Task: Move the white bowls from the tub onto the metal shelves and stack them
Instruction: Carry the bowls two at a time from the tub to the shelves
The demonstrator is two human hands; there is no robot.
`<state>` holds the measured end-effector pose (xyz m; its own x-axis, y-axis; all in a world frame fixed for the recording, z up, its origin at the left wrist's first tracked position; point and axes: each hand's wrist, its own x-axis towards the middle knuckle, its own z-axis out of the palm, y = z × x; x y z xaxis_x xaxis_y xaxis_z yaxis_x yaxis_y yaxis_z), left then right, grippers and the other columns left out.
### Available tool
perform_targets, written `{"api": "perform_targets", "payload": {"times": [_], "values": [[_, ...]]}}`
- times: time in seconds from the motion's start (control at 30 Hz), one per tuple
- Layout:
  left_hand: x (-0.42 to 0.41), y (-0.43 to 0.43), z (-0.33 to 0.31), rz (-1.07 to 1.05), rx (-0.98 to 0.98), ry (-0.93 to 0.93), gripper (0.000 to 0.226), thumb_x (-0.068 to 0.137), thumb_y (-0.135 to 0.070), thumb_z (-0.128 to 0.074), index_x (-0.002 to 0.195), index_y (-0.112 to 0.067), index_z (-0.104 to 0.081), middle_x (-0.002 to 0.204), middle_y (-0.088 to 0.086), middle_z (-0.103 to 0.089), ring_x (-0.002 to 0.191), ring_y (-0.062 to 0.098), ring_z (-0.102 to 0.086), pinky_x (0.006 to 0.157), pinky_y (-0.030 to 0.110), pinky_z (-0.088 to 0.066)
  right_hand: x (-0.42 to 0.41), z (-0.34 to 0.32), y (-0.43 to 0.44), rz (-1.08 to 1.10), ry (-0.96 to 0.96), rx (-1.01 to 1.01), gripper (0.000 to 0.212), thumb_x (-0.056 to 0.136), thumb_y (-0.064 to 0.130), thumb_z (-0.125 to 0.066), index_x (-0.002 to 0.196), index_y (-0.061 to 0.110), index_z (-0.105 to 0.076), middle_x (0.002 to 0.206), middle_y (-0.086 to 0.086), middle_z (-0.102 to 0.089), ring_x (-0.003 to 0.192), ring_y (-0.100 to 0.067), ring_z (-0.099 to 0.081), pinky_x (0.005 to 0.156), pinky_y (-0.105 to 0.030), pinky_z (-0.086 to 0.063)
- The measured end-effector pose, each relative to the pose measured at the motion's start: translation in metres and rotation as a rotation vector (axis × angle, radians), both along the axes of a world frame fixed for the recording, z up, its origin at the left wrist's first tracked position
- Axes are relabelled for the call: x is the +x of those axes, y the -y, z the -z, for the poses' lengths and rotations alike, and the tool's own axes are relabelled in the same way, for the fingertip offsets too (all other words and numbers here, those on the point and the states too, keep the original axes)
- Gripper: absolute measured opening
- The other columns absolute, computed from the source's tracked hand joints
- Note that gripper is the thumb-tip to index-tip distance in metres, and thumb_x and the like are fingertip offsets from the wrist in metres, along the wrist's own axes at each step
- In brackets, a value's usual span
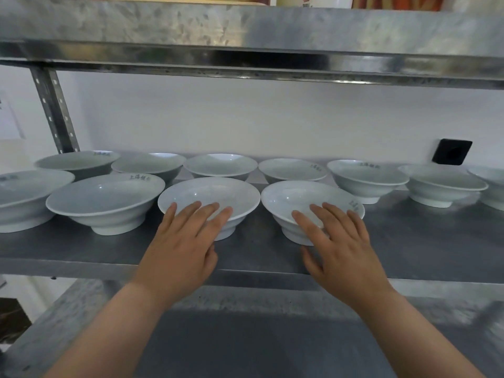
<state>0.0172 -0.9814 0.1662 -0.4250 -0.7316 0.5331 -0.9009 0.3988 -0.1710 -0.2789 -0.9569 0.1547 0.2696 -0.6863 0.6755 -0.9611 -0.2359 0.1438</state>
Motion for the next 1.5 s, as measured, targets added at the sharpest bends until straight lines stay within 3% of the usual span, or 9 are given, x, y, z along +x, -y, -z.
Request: {"api": "perform_targets", "payload": {"times": [0.2, 0.3, 0.37, 0.5, 0.67, 0.93, 1.13, 1.3, 1.5], "values": [[-0.001, -0.008, -0.004, 0.137, 0.002, -0.086, 0.061, 0.085, -0.022, -0.040, 0.146, -0.018, -0.044, 0.143, 0.004, -0.051, 0.139, 0.027, -0.041, 0.116, 0.051, -0.028, 0.005, -0.008, -0.014, 0.043, 0.011, 0.140, 0.068, 0.088, 0.033, -0.057, 0.150, 0.032, -0.031, 0.152, -0.006, -0.038, 0.146, -0.027, -0.026, 0.115, -0.052, -0.025], [-0.014, -0.036, 0.000, 0.392, -0.045, -0.413, 0.053, 0.087, -0.014, -0.050, 0.139, -0.018, -0.054, 0.139, -0.009, -0.054, 0.132, 0.004, -0.046, 0.113, 0.024, -0.033, 0.005, -0.004, -0.046, -0.044, 0.133, 0.127, 0.058, 0.090, 0.031, -0.057, 0.146, 0.025, -0.041, 0.149, -0.003, -0.043, 0.143, -0.021, -0.032, 0.115, -0.042, -0.030], [-0.026, -0.059, 0.011, 0.489, 0.107, -0.571, 0.050, 0.087, -0.021, -0.052, 0.137, -0.027, -0.053, 0.133, -0.028, -0.049, 0.124, -0.015, -0.041, 0.103, 0.005, -0.029, 0.002, 0.007, -0.082, -0.087, 0.266, 0.133, 0.051, 0.090, 0.030, -0.056, 0.140, 0.020, -0.050, 0.141, 0.000, -0.051, 0.134, -0.015, -0.041, 0.112, -0.025, -0.029], [-0.054, -0.100, 0.074, 0.603, 0.537, -0.664, 0.041, 0.087, -0.042, -0.046, 0.128, -0.048, -0.049, 0.125, -0.040, -0.049, 0.117, -0.017, -0.046, 0.091, 0.001, -0.033, -0.018, 0.060, -0.172, -0.016, 0.524, 0.316, 0.040, 0.092, 0.031, -0.055, 0.131, 0.029, -0.054, 0.125, 0.019, -0.055, 0.120, 0.006, -0.046, 0.099, -0.006, -0.030], [-0.086, -0.163, 0.178, 0.604, 1.018, -0.534, 0.043, 0.083, -0.052, -0.045, 0.125, -0.050, -0.049, 0.127, -0.036, -0.048, 0.120, -0.010, -0.047, 0.096, 0.022, -0.042, -0.040, 0.155, -0.300, 0.321, 0.866, 0.500, 0.033, 0.092, 0.025, -0.061, 0.123, 0.036, -0.058, 0.118, 0.022, -0.061, 0.109, 0.004, -0.055, 0.093, -0.012, -0.040], [-0.133, -0.266, 0.242, 0.647, 1.355, -0.356, 0.041, 0.082, -0.046, -0.052, 0.123, -0.048, -0.053, 0.126, -0.023, -0.058, 0.120, 0.000, -0.054, 0.103, 0.036, -0.047, -0.024, 0.233, -0.494, 0.687, 1.307, 0.548, 0.030, 0.092, 0.017, -0.059, 0.108, 0.043, -0.062, 0.107, 0.034, -0.063, 0.103, 0.007, -0.059, 0.084, -0.010, -0.042], [-0.198, -0.340, 0.249, 0.742, 1.512, -0.253, 0.037, 0.087, -0.032, -0.054, 0.122, -0.044, -0.055, 0.127, -0.020, -0.060, 0.121, 0.003, -0.055, 0.106, 0.037, -0.044, 0.006, 0.272, -0.610, 0.881, 1.579, 0.416, 0.033, 0.092, 0.011, -0.059, 0.102, 0.042, -0.063, 0.101, 0.029, -0.067, 0.099, 0.007, -0.061, 0.079, -0.003, -0.042], [-0.243, -0.394, 0.252, 0.934, 1.574, 0.014, 0.039, 0.084, -0.036, -0.055, 0.122, -0.043, -0.055, 0.125, -0.023, -0.060, 0.121, 0.001, -0.054, 0.105, 0.035, -0.044, 0.031, 0.274, -0.678, 1.109, 1.686, 0.198, 0.028, 0.092, 0.012, -0.057, 0.107, 0.035, -0.064, 0.103, 0.024, -0.068, 0.103, 0.005, -0.061, 0.084, -0.008, -0.044], [-0.265, -0.433, 0.264, 1.216, 1.621, 0.368, 0.041, 0.093, -0.013, -0.059, 0.123, -0.041, -0.056, 0.123, -0.024, -0.061, 0.118, -0.001, -0.056, 0.103, 0.031, -0.045, 0.078, 0.254, -0.723, 1.420, 1.733, -0.186, 0.025, 0.094, 0.014, -0.057, 0.108, 0.033, -0.064, 0.105, 0.023, -0.068, 0.103, 0.004, -0.061, 0.086, -0.011, -0.045]]}}
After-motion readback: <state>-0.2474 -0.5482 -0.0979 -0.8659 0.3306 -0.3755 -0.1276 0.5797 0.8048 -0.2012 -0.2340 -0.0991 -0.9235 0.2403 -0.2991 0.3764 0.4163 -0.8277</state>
